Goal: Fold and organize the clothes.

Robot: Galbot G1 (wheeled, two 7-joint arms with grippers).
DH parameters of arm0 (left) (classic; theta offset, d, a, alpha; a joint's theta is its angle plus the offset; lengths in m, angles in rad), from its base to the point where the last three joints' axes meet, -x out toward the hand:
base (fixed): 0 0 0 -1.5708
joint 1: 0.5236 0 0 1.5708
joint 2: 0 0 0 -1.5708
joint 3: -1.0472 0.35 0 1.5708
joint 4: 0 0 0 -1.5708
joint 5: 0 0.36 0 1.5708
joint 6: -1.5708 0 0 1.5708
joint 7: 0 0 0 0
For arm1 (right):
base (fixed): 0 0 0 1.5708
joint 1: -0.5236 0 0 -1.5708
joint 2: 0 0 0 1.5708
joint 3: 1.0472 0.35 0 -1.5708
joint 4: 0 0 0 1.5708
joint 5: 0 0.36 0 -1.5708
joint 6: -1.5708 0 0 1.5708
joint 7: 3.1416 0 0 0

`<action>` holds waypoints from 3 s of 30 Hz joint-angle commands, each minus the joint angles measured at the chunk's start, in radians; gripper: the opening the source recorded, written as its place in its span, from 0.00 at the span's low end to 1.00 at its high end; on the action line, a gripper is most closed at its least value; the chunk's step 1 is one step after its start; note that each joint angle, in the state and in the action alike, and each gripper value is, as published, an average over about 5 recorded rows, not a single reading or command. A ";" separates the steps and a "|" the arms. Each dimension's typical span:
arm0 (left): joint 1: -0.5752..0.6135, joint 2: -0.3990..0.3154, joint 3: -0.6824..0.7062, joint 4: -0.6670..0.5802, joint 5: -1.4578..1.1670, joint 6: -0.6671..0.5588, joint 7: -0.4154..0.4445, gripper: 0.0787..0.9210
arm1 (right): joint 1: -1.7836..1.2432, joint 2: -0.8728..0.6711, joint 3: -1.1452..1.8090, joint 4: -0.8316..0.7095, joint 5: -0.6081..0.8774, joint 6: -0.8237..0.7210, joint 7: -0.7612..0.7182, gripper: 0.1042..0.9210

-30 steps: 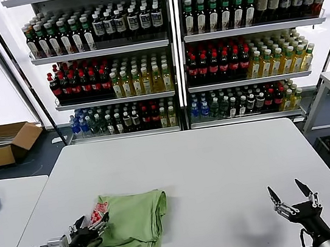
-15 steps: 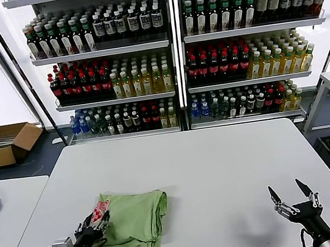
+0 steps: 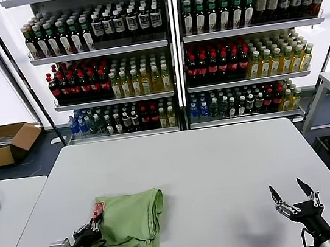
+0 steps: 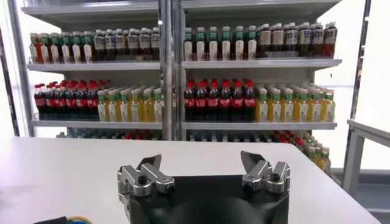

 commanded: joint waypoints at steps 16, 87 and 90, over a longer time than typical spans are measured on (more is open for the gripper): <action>-0.010 0.490 -0.583 0.189 -0.222 -0.041 0.077 0.05 | 0.012 -0.016 0.000 0.001 0.030 0.003 0.000 0.88; -0.006 0.005 0.078 -0.402 -0.405 0.066 -0.319 0.76 | 0.555 -0.046 -0.898 -0.177 0.161 -0.482 0.272 0.88; 0.010 -0.022 0.084 -0.408 -0.381 0.066 -0.312 0.85 | 0.545 -0.052 -0.909 -0.183 0.152 -0.494 0.280 0.88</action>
